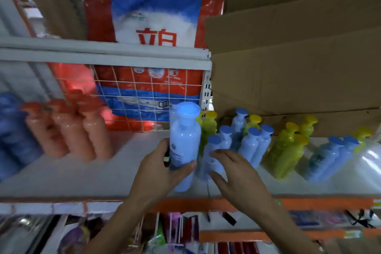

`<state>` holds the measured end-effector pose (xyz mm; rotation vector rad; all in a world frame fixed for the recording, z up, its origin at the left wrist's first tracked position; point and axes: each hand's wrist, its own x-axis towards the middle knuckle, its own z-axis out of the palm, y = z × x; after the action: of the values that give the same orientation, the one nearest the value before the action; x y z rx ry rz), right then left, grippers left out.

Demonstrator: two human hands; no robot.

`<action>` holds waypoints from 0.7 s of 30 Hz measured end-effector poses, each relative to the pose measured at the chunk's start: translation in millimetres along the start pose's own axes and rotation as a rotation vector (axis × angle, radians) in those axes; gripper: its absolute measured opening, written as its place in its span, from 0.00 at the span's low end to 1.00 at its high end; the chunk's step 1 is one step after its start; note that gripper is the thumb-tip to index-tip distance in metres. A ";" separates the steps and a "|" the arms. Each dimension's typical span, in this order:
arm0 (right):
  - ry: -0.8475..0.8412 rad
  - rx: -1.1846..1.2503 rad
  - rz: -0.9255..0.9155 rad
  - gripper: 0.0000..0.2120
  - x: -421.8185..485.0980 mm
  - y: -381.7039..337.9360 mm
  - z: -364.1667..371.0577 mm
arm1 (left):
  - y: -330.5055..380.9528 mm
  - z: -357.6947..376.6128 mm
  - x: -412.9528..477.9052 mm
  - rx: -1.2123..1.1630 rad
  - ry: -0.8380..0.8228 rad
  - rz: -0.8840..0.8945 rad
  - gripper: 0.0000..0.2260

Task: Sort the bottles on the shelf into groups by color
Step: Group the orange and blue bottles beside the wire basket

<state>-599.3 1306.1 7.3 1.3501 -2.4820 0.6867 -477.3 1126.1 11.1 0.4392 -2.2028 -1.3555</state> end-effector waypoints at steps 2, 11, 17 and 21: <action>-0.013 0.027 -0.061 0.18 13.1 -22.4 13.0 | -11.7 -26.9 -9.4 0.019 0.064 -0.027 0.22; -0.274 0.132 -0.257 0.21 81.0 -101.0 108.4 | -67.8 -142.2 -45.3 0.160 0.448 -0.213 0.26; -0.335 0.245 -0.427 0.18 133.4 -156.4 159.9 | -106.9 -201.5 -45.1 0.207 0.616 -0.318 0.23; -0.337 0.274 -0.520 0.17 167.3 -192.0 190.7 | -136.3 -231.8 -35.6 0.209 0.693 -0.370 0.27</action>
<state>-526.7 998.8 -32.2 2.2634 -2.1477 0.7356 -313.4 914.7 -34.0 1.2354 -1.7201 -0.9291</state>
